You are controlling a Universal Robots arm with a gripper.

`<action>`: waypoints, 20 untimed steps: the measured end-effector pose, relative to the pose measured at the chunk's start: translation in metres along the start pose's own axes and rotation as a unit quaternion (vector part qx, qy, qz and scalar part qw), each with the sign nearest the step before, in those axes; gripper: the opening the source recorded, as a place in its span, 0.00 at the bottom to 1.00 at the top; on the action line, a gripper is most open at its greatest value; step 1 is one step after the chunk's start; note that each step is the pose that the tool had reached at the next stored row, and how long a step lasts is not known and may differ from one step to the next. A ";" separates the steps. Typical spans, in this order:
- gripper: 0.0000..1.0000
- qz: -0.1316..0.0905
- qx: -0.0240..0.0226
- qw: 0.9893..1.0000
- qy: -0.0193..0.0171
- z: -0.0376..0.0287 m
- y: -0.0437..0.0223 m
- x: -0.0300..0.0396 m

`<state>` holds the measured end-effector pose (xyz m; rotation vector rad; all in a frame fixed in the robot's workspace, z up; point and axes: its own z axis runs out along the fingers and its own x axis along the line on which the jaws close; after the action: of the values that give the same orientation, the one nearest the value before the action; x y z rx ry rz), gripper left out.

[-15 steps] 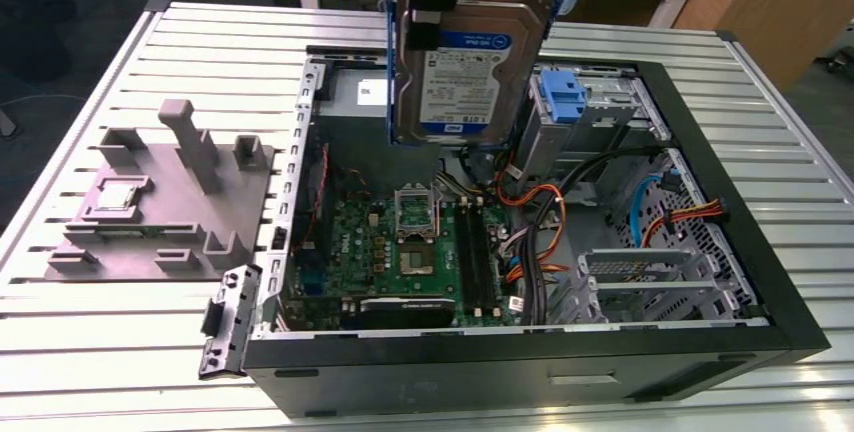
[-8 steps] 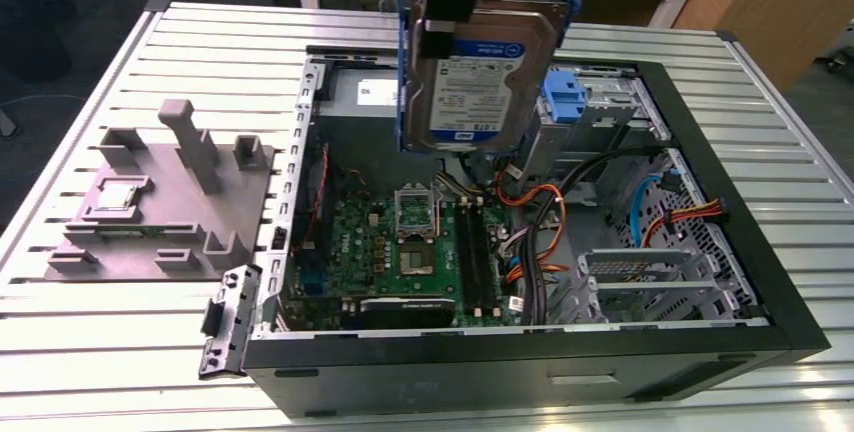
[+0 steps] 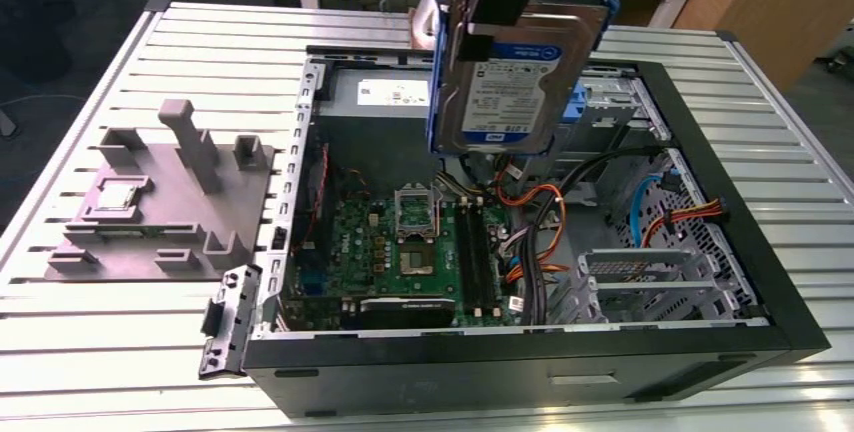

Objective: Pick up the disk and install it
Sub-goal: 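Insert the disk into the insertion slot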

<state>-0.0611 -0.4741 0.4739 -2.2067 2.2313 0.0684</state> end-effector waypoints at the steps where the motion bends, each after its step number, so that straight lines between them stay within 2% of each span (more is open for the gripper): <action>1: 0.37 0.000 0.000 1.000 0.000 0.0000 -0.0003 0.0001; 3: 0.37 0.000 0.000 1.000 0.000 -0.0001 -0.0004 0.0017; 13: 0.37 0.000 0.000 1.000 0.002 -0.0005 -0.0007 0.0264; 17: 0.37 0.000 0.000 1.000 0.003 -0.0004 -0.0016 0.0287; 20: 0.37 0.000 -0.001 1.000 0.003 -0.0007 -0.0092 0.0293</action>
<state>-0.0521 -0.5035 0.4734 -2.2101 2.2350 0.0632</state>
